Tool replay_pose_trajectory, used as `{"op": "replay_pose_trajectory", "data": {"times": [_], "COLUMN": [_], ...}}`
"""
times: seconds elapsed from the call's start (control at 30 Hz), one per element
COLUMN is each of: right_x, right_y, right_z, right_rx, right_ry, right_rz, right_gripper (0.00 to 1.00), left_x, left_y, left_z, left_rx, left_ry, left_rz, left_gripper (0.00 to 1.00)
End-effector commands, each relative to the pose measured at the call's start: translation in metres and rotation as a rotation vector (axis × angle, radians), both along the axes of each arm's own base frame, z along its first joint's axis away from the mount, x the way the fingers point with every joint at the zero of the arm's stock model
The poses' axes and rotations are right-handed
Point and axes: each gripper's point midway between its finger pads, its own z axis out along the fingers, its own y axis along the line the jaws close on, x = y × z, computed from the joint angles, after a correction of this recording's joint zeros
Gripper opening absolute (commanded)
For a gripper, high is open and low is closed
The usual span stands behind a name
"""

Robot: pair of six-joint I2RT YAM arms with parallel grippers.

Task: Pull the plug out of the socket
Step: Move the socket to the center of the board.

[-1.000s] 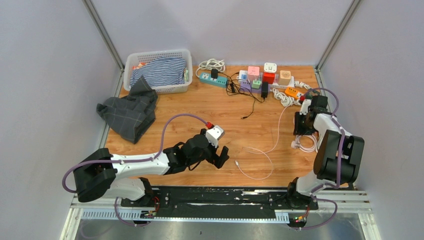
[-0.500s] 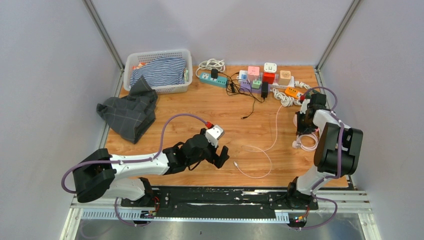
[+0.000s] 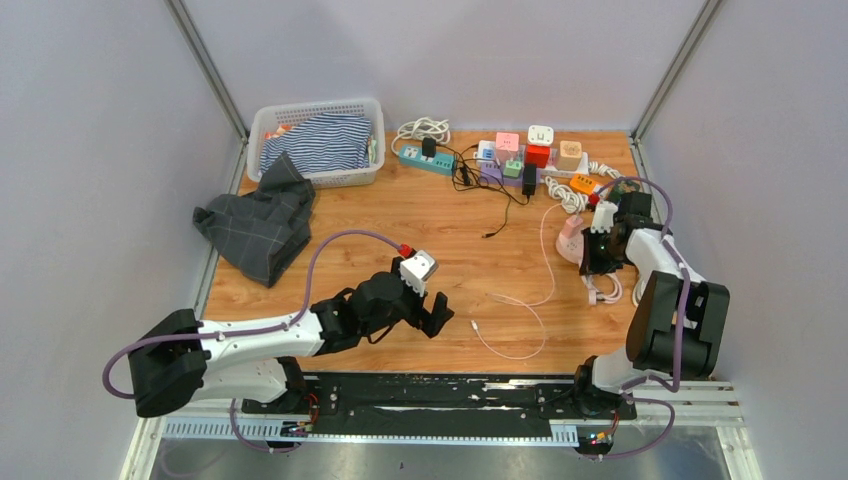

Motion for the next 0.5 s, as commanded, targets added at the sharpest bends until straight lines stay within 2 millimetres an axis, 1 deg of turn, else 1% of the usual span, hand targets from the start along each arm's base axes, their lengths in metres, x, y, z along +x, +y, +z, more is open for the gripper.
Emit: {"op": "replay_pose_trajectory", "data": {"times": [0.0, 0.1, 0.2, 0.23, 0.27, 0.37, 0.47], "right_x": [-0.011, -0.012, -0.013, -0.016, -0.018, -0.03, -0.041], "right_y": [0.036, 0.057, 0.08, 0.1, 0.111, 0.144, 0.169], "right_z": [0.0, -0.005, -0.007, -0.007, -0.007, -0.006, -0.002], "right_rx": [0.073, 0.055, 0.043, 0.037, 0.029, 0.004, -0.002], "right_ry": [0.011, 0.027, 0.03, 0.026, 0.022, 0.013, 0.016], "right_rz": [0.168, 0.285, 0.416, 0.504, 0.566, 0.756, 0.927], "right_gripper": [0.0, 0.0, 0.0, 0.0, 0.0, 0.0, 0.0], "left_x": [-0.004, -0.006, -0.008, -0.008, -0.009, -0.008, -0.006], "left_y": [0.005, 0.012, 0.018, 0.02, 0.022, 0.031, 0.042], "left_z": [0.003, 0.002, 0.006, 0.008, 0.009, 0.012, 0.012], "left_rx": [-0.03, -0.035, -0.055, -0.062, -0.068, -0.078, -0.086], "left_ry": [-0.009, -0.014, -0.025, -0.031, -0.037, -0.062, -0.087], "left_rz": [0.007, 0.013, 0.019, 0.021, 0.023, 0.049, 0.082], "left_gripper": [1.0, 1.0, 1.0, 1.0, 1.0, 1.0, 1.0]}}
